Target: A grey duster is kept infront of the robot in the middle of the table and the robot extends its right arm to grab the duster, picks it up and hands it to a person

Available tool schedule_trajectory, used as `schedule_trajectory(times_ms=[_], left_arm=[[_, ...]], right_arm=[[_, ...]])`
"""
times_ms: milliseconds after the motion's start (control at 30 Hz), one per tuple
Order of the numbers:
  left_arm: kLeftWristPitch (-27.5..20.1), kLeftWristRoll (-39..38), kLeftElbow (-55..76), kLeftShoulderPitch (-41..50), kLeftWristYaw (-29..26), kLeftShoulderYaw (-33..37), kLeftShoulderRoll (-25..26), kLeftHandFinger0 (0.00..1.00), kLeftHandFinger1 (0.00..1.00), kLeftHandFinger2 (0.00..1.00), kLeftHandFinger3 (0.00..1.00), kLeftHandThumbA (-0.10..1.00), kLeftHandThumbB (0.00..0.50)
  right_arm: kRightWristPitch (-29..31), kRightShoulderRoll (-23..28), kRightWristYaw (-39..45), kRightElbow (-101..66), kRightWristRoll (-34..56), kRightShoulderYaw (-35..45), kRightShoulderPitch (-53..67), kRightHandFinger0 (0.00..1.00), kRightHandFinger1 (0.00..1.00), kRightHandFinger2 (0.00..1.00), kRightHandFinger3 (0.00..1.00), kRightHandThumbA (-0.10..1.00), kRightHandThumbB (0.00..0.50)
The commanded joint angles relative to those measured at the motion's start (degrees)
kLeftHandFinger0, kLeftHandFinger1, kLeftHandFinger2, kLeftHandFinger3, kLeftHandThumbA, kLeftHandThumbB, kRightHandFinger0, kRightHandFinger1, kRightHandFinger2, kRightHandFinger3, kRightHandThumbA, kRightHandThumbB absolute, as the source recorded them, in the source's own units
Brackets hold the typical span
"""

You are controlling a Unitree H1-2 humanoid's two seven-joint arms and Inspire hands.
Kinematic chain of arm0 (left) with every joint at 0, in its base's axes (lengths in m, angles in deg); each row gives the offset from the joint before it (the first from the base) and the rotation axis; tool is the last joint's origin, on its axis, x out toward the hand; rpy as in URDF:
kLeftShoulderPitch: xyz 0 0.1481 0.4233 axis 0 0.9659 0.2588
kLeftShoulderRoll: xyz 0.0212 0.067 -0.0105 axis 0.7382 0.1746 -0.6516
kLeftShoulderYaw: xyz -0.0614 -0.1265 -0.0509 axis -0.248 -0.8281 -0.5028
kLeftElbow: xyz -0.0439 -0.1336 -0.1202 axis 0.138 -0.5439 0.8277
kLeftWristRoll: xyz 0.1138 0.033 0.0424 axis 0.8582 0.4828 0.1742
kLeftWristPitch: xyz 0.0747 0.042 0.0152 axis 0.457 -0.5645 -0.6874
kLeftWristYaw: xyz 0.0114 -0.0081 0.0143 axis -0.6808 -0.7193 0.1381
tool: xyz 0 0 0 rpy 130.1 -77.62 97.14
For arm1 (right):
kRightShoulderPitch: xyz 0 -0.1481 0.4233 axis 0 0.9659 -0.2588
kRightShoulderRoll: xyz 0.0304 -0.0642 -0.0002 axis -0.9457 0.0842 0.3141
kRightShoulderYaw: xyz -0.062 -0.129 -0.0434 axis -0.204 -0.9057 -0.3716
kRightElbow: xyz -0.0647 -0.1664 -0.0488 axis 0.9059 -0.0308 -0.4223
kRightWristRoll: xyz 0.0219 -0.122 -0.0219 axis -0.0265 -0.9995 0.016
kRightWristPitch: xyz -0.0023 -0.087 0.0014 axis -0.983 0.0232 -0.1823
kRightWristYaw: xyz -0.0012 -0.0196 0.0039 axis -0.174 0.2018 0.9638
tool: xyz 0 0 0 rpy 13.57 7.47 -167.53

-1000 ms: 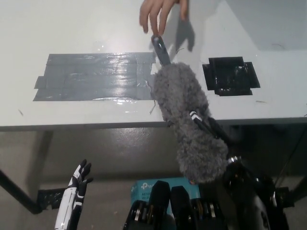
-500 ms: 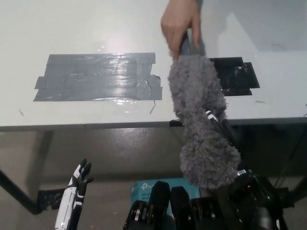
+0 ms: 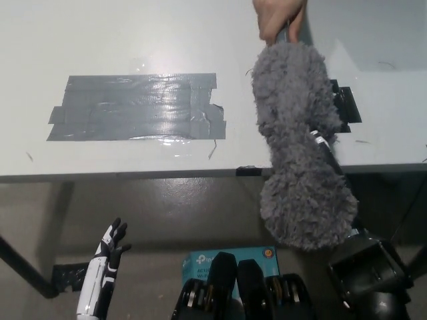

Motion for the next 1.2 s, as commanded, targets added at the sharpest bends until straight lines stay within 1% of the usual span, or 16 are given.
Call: schedule_trajectory(times_ms=[0, 33, 67, 100, 133, 200, 300, 467, 600, 767, 800, 867, 933, 1000, 1067, 1167], left_arm=[[-2.25, 1.33, 1.78, -1.53, -1.48, -0.43, 1.74, 0.89, 1.0, 1.0, 1.0, 1.0, 0.332], [-2.25, 1.37, 1.77, -1.58, -1.49, -0.45, 1.75, 0.89, 1.0, 1.0, 1.0, 1.0, 0.331], [-2.25, 1.54, 1.74, -1.64, -1.57, -0.42, 1.81, 0.89, 1.0, 1.0, 1.0, 1.0, 0.33], [-2.25, 1.63, 1.72, -1.7, -1.57, -0.42, 1.81, 0.89, 1.0, 1.0, 1.0, 1.0, 0.329], [-2.25, 1.77, 1.66, -1.74, -1.53, -0.45, 1.79, 0.89, 1.0, 1.0, 1.0, 1.0, 0.331], [-2.25, 1.75, 1.49, -1.79, -1.54, -0.39, 1.79, 0.88, 1.0, 1.0, 1.0, 1.0, 0.33], [-2.25, 1.43, 1.44, -1.85, -1.3, -0.5, 1.74, 0.88, 1.0, 1.0, 1.0, 1.0, 0.336], [-2.25, 1.92, 1.47, -1.96, -1.54, -0.54, 1.78, 0.87, 1.0, 1.0, 1.0, 1.0, 0.338], [-2.25, 1.95, 1.22, -2.31, -1.53, -0.54, 1.8, 0.87, 1.0, 1.0, 1.0, 1.0, 0.337], [-2.25, 1.64, 1.16, -2.46, -1.39, -0.69, 1.68, 0.87, 1.0, 1.0, 1.0, 1.0, 0.333], [-2.25, 1.75, 1.1, -2.56, -1.44, -0.65, 1.74, 0.87, 1.0, 1.0, 1.0, 1.0, 0.334], [-2.25, 1.53, 1.19, -2.62, -0.98, -0.78, 1.62, 0.87, 1.0, 1.0, 1.0, 1.0, 0.336], [-2.25, 1.46, 1.2, -2.63, -1.08, -0.66, 1.6, 0.86, 1.0, 1.0, 1.0, 1.0, 0.335], [-2.25, 1.02, 1.06, -2.51, -1.06, -0.52, 1.5, 0.86, 1.0, 1.0, 1.0, 1.0, 0.347], [-2.25, 1.23, 0.99, -2.49, -1.19, -0.45, 1.51, 0.86, 1.0, 1.0, 1.0, 1.0, 0.339], [-2.25, 1.23, 1.05, -2.03, -1.17, -0.24, 1.42, 0.87, 1.0, 1.0, 1.0, 1.0, 0.34]], right_arm=[[0.45, 0.03, -5.93, -7.78, 15.86, -2.13, -4.56, 0.06, 0.5, 0.88, 1.0, -0.1, 0.134], [0.45, 0.75, -5.11, -7.59, 16.23, -2.64, -4.55, 0.24, 0.71, 1.0, 1.0, 0.01, 0.146], [0.45, 3.02, -1.4, -7.0, 16.83, -4.41, -4.32, 0.63, 1.0, 1.0, 1.0, 0.24, 0.256], [0.45, 4.31, 0.97, -6.72, 16.75, -5.42, -4.19, 1.0, 1.0, 1.0, 1.0, 0.41, 0.33], [0.45, 6.67, 5.58, -6.46, 14.99, -7.34, -3.91, 1.0, 1.0, 1.0, 1.0, 0.59, 0.448], [0.45, 8.1, 8.96, -6.35, 12.47, -8.45, -3.37, 1.0, 1.0, 1.0, 1.0, 0.67, 0.498], [0.45, 9.82, 12.07, -5.97, 8.71, -9.55, -3.21, 1.0, 1.0, 1.0, 1.0, 0.78, 0.5], [0.95, 12.2, 14.7, -7.07, 3.32, -10.61, -2.11, 1.0, 1.0, 1.0, 1.0, 0.85, 0.5], [2.0, 13.71, 15.96, -8.65, 1.08, -10.73, -0.48, 1.0, 1.0, 1.0, 1.0, 0.81, 0.5], [5.45, 16.72, 18.03, -11.73, -7.43, -11.22, 3.5, 1.0, 1.0, 1.0, 1.0, 0.83, 0.486], [6.92, 18.05, 18.81, -12.33, -11.33, -11.76, 4.97, 1.0, 1.0, 1.0, 1.0, 0.85, 0.461], [9.2, 19.7, 18.18, -13.02, -18.12, -12.31, 7.66, 1.0, 1.0, 1.0, 1.0, 0.82, 0.451], [11.73, 21.12, 17.99, -12.45, -24.29, -13.02, 9.65, 1.0, 1.0, 1.0, 1.0, 0.81, 0.468], [17.65, 22.63, 17.75, -9.43, -33.25, -13.95, 12.25, 1.0, 1.0, 1.0, 1.0, 0.81, 0.47], [20.92, 23.15, 17.57, -7.39, -36.81, -14.06, 13.5, 1.0, 1.0, 1.0, 1.0, 0.81, 0.437], [24.86, 24.3, 16.51, -4.38, -42.4, -14.47, 15.33, 1.0, 1.0, 1.0, 1.0, 0.84, 0.433]])
